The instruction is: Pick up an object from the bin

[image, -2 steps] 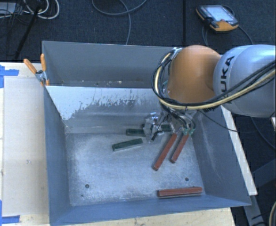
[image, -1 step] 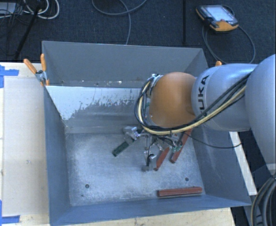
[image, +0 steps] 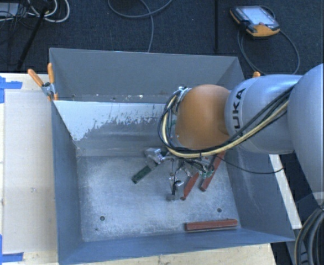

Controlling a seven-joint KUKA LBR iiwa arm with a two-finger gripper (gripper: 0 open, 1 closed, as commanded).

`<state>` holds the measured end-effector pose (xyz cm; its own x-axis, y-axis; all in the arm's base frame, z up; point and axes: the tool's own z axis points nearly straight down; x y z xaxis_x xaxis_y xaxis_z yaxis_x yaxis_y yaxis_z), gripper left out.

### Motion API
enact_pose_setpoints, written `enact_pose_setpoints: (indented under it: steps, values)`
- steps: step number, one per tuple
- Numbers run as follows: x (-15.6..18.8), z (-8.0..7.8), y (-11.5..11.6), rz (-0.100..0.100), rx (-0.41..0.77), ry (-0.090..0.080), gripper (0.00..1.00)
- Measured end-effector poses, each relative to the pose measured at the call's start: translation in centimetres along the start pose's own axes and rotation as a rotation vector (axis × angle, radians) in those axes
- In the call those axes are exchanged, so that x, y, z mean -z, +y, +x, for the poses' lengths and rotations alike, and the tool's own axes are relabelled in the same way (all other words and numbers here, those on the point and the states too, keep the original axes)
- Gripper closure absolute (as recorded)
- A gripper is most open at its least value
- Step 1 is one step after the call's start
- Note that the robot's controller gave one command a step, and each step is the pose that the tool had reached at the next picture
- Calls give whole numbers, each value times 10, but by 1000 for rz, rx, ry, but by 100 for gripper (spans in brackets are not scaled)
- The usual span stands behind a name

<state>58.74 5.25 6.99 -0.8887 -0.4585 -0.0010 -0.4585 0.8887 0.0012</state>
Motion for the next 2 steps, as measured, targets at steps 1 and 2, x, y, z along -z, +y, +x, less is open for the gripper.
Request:
enact_pose_setpoints:
  steps: [1,2]
  values:
    - [13,-56,73,0,45,-1,100]
    - [13,-55,72,0,43,-1,0]
